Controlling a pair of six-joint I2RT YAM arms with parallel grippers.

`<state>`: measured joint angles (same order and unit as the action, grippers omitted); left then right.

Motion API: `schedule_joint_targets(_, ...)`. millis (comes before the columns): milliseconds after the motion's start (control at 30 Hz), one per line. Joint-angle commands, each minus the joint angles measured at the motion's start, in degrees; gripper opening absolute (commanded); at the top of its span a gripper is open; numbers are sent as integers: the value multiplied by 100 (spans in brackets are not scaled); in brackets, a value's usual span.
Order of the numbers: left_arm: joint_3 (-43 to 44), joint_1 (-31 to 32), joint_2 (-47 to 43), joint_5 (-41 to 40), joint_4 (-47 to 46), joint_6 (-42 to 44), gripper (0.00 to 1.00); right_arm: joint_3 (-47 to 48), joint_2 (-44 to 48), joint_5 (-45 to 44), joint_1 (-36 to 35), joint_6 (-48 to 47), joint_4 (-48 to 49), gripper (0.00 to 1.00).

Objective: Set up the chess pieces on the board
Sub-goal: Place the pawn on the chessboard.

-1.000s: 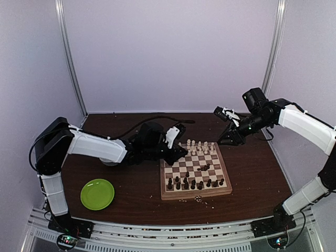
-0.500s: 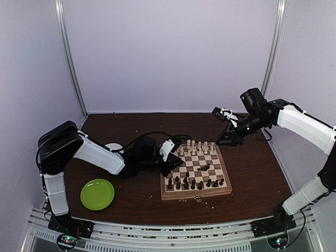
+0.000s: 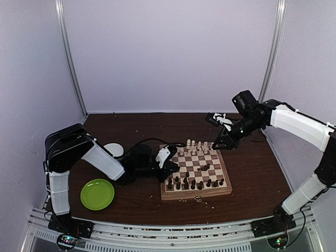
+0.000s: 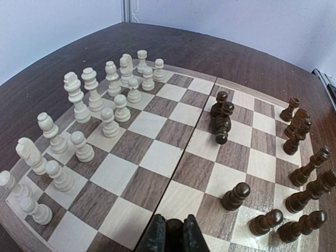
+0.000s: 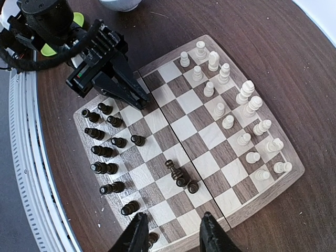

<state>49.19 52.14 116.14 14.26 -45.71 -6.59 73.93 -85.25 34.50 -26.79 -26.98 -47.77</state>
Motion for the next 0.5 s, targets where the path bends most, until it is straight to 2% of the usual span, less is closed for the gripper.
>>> schedule_joint_targets(0, -91, -148, 162, 181, -498, 85, 0, 148, -60, -277, -130, -22, -96, 35)
schedule_joint_targets(167, -159, -169, 101, 172, -530, 71, 11, 213, -112, -304, -203, -52, -138, 35)
schedule_joint_targets(267, -193, -169, 22, 161, -488, 77, 21, 229, -138, -295, -227, -61, -145, 35)
schedule_joint_targets(467, -306, -169, -189, 83, -423, 96, 28, 218, -137, -286, -274, -79, -136, 35)
